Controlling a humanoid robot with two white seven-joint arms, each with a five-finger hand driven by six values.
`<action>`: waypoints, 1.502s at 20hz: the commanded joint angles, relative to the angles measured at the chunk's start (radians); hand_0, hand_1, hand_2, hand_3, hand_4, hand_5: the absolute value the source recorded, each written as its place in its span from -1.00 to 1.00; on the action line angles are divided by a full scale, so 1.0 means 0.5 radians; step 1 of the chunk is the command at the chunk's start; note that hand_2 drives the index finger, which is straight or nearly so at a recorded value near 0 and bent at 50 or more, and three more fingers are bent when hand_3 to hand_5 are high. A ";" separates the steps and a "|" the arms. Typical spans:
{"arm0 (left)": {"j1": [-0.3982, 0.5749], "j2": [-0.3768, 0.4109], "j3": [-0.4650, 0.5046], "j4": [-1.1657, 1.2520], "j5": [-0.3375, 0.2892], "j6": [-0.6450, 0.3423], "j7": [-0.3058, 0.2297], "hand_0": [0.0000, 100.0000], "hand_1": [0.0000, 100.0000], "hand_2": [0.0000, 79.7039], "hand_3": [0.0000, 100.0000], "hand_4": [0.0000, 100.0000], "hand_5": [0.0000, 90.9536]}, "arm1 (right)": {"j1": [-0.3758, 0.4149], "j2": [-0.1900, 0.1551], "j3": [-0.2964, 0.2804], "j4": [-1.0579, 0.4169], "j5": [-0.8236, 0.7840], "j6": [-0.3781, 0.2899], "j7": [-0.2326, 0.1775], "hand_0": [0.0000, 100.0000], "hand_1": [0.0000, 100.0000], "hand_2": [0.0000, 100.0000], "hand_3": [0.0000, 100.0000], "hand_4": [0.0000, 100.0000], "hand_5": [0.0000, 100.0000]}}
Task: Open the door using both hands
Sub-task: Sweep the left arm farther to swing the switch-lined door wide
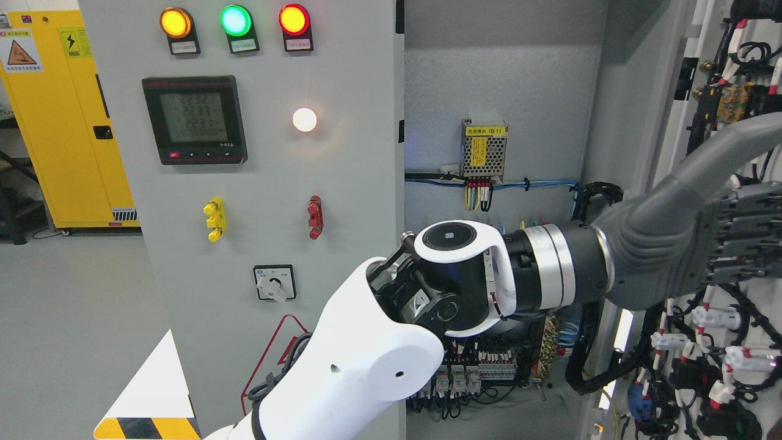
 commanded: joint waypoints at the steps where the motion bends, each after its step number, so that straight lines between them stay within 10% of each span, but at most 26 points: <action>1: -0.043 -0.022 -0.169 0.058 0.110 -0.015 0.030 -1.00 -1.00 -1.00 -1.00 -1.00 -1.00 | 0.003 -0.055 0.031 0.000 0.000 -0.001 0.001 -0.60 -0.75 -1.00 -1.00 -1.00 -1.00; 30: -0.160 -0.010 -0.294 0.042 0.316 -0.098 0.039 -1.00 -1.00 -1.00 -1.00 -1.00 -1.00 | 0.003 -0.058 0.031 0.000 0.000 -0.001 0.001 -0.60 -0.76 -1.00 -1.00 -1.00 -1.00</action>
